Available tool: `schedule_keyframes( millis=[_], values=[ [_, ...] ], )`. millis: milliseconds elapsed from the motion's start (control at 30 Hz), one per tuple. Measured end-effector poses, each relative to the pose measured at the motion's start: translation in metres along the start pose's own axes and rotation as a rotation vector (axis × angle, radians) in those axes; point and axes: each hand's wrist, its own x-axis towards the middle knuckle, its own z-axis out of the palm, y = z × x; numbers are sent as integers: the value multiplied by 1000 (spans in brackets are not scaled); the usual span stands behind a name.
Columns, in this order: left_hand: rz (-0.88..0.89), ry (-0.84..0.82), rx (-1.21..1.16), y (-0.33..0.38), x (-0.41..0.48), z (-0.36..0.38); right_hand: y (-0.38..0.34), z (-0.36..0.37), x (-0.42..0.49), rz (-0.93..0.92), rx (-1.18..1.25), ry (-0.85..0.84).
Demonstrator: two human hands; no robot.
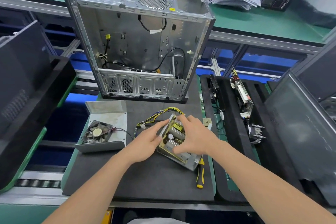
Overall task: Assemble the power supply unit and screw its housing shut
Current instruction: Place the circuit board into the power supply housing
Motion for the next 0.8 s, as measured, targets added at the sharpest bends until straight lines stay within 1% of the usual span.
schedule_keyframes(
  millis=[100,267,367,800],
  values=[
    [-19,-22,-7,-2,-1,0,2,-1,0,-15,3,3],
    [14,-24,43,-4,-1,1,8,-2,-2,-20,53,3],
    [-1,-32,43,-5,1,2,7,0,-3,-20,55,14],
    [16,-47,131,2,0,0,3,9,-5,-7,-21,47]
  ],
)
